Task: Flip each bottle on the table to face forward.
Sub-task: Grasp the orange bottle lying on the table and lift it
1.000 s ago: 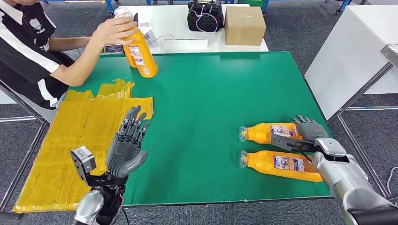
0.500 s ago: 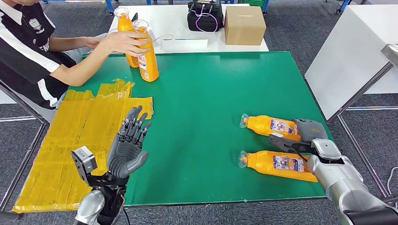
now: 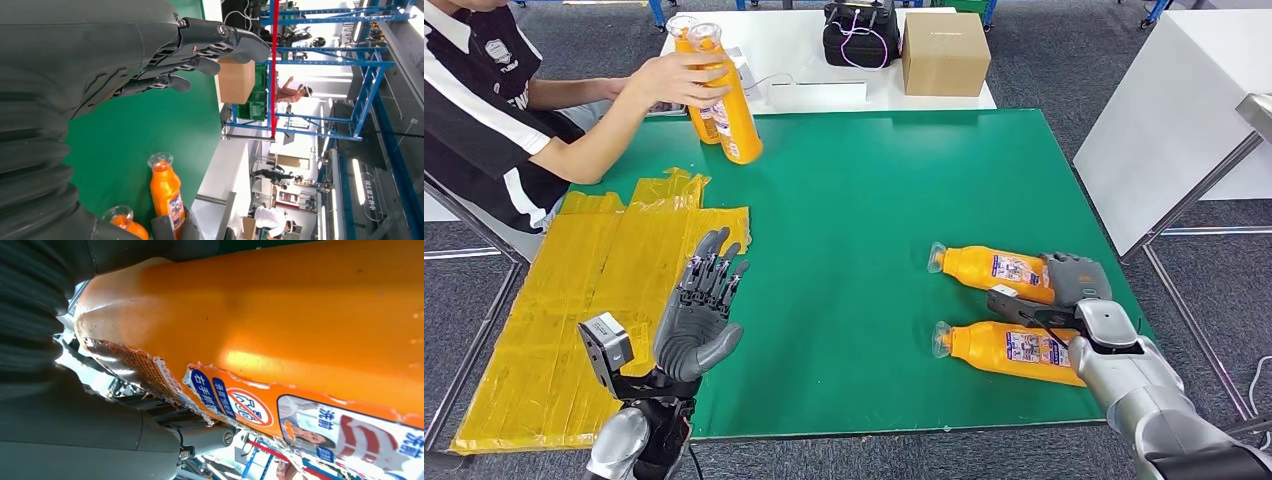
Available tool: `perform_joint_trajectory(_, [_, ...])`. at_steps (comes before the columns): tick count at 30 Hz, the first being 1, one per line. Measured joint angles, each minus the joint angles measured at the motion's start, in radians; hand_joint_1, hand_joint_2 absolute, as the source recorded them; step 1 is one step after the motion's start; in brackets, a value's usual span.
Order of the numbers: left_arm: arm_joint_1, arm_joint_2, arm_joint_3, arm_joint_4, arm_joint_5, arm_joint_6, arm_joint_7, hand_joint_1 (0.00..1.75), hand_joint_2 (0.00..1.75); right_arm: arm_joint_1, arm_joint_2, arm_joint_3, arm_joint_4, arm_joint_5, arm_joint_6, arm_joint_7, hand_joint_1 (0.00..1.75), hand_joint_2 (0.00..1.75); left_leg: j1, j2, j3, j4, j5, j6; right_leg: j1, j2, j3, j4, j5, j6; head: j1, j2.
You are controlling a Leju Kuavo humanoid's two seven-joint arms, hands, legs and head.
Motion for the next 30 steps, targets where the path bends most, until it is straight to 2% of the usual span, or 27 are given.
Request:
perform_joint_trajectory(3, [0.002,0.000,0.000,-0.001,-0.003,0.000,0.001,0.00,1.75,0.004,0.002,-0.001,-0.004,0.015,-0.022,0.009,1.75,1.75,0.000,0.000,0.000,0.000,0.000,0.000,0.000,0.000,0.000,0.000,0.000,0.000,0.000,0.000])
perform_joint_trajectory(6, [0.014,-0.002,0.000,-0.009,-0.019,0.003,0.005,0.00,1.75,0.031,0.009,-0.013,-0.035,0.018,-0.097,0.016,1.75,1.75,0.000,0.000,0.000,0.000,0.000,0.000,0.000,0.000,0.000,0.000,0.000,0.000,0.000,0.000])
perform_joint_trajectory(8, [0.034,-0.005,-0.006,-0.025,-0.047,0.012,0.011,0.00,1.75,0.084,0.027,-0.051,-0.109,-0.057,-0.151,-0.029,1.75,1.75,0.000,-0.001,-0.001,0.000,0.000,0.000,0.000,0.000,0.000,0.000,0.000,0.000,0.000,0.000])
perform_joint_trajectory(10, [0.058,-0.006,-0.020,-0.043,-0.082,0.029,0.019,0.00,1.75,0.166,0.062,-0.114,-0.235,-0.197,-0.169,-0.108,1.75,1.75,0.001,-0.001,-0.002,0.000,-0.001,-0.001,0.001,-0.001,-0.001,0.000,-0.001,0.000,0.000,0.000])
perform_joint_trajectory(14, [0.089,-0.006,-0.066,-0.069,-0.146,0.069,0.034,0.00,1.75,0.363,0.166,-0.221,-0.561,-0.478,-0.130,-0.224,1.75,1.75,0.001,-0.004,-0.005,0.000,-0.002,-0.002,0.002,-0.003,-0.004,0.000,-0.003,0.000,0.000,0.000])
perform_joint_trajectory(19, [0.100,-0.005,-0.114,-0.077,-0.177,0.092,0.045,0.00,1.75,0.526,0.263,-0.260,-0.864,-0.710,-0.054,-0.297,1.75,1.75,0.001,-0.007,-0.006,-0.001,-0.002,-0.003,0.002,-0.006,-0.005,0.001,-0.005,-0.001,0.000,0.000])
perform_joint_trajectory(24, [0.097,-0.002,-0.138,-0.077,-0.194,0.094,0.050,0.00,1.75,0.599,0.318,-0.246,-1.019,-0.806,0.009,-0.322,1.75,1.75,0.001,-0.007,-0.006,-0.001,-0.002,-0.003,0.000,-0.006,-0.005,0.000,-0.005,-0.001,0.000,0.000])
perform_joint_trajectory(30, [0.083,0.002,-0.148,-0.074,-0.198,0.095,0.051,0.00,1.75,0.636,0.343,-0.191,-1.110,-0.937,0.099,-0.339,1.75,1.75,0.001,-0.006,-0.006,-0.001,-0.002,-0.003,0.000,-0.005,-0.005,0.000,-0.005,0.000,0.000,0.000])
